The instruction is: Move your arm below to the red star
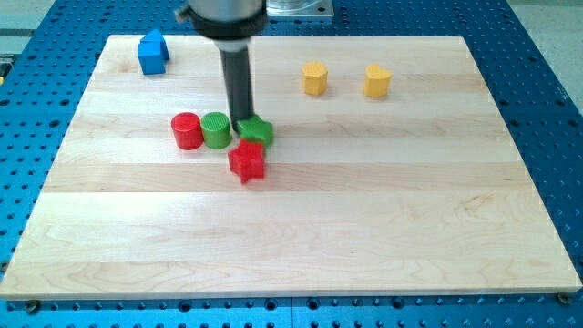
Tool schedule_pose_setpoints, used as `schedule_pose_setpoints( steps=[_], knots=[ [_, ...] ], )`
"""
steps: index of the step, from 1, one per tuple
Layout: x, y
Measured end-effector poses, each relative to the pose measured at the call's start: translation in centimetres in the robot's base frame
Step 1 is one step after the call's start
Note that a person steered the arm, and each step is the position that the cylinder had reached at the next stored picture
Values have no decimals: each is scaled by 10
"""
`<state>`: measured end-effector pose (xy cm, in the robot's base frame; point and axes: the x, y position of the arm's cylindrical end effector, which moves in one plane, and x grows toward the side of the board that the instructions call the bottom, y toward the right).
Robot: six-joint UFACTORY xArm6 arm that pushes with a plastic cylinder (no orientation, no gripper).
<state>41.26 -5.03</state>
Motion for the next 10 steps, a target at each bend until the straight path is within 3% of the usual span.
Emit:
schedule_pose_setpoints(
  steps=[2,3,4,5,6,7,9,10],
  knots=[
    [-51,94],
    [2,47],
    [22,1],
    [-1,-13],
    [-58,16],
    [-55,-65],
    [-3,-12],
    [2,63]
  ],
)
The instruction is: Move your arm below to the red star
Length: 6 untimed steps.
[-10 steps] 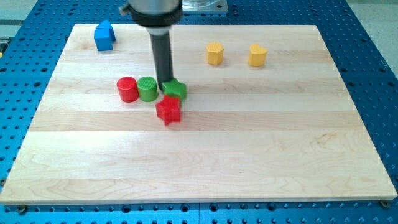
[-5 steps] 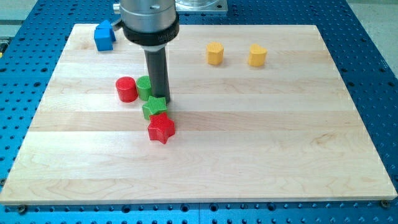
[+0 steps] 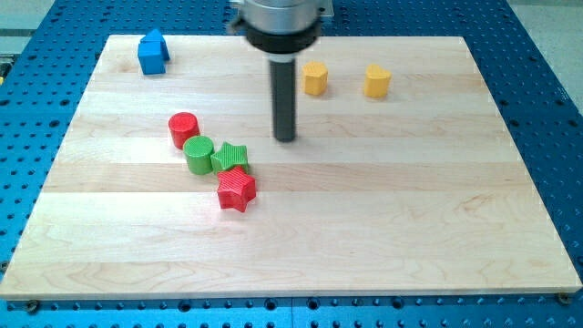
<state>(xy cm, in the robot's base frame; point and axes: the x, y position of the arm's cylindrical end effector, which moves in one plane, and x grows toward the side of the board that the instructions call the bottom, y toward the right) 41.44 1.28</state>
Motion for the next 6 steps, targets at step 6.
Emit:
schedule_pose_setpoints(
  steps=[6],
  knots=[
    [125,-44]
  ],
)
